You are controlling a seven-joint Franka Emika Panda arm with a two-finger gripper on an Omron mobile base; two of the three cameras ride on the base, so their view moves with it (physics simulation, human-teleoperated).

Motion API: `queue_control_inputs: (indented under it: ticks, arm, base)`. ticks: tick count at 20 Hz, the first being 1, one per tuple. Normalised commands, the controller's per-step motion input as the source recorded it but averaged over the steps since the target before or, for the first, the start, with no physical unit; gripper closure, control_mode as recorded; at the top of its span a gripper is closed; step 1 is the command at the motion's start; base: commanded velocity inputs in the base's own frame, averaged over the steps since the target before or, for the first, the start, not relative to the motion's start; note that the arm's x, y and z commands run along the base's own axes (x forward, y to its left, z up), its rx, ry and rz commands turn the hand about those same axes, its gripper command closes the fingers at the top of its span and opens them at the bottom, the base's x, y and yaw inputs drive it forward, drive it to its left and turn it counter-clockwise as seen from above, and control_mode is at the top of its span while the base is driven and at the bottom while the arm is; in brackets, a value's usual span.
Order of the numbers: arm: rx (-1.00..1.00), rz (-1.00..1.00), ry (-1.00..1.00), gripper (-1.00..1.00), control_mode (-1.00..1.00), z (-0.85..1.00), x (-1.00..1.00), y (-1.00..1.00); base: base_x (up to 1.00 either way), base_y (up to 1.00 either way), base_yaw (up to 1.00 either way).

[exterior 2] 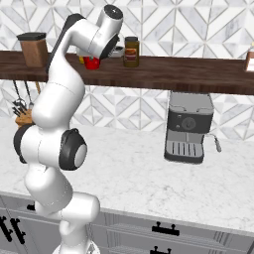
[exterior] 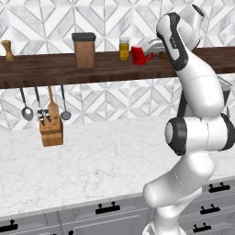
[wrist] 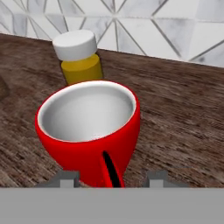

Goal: Gather all objects into one cabinet and sort the glasses and bowls to opposite sides.

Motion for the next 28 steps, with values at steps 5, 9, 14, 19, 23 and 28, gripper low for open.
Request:
queue_control_inputs:
  ticks: [5,9,14,19,23,28]
  arm:
    - [0.0,0.0,0.0,1.0,-1.0,0.0,0.0,0.0]
    - [0.0,0.0,0.0,1.0,-1.0,0.0,-0.02,0.0]
    - [0.0,-0.04,-0.08,1.0,-1.0,0.11,-0.43,-0.02]
    - [0.0,-0.15,-0.14,1.0,-1.0,0.07,-0.91,-0.2]
    - [-0.03,-0.17,-0.11,1.0,-1.0,0.04,-1.0,-0.08]
    - [-0.04,-0.18,-0.04,1.0,-1.0,0.03,-0.98,0.0]
  base:
    - [0.0,0.0,0.0]
    - [0.0,0.0,0.0]
    - [0.0,0.0,0.0]
    - [0.0,0.0,0.0]
    - [0.0,0.0,0.0]
    - [0.0,0.0,0.0]
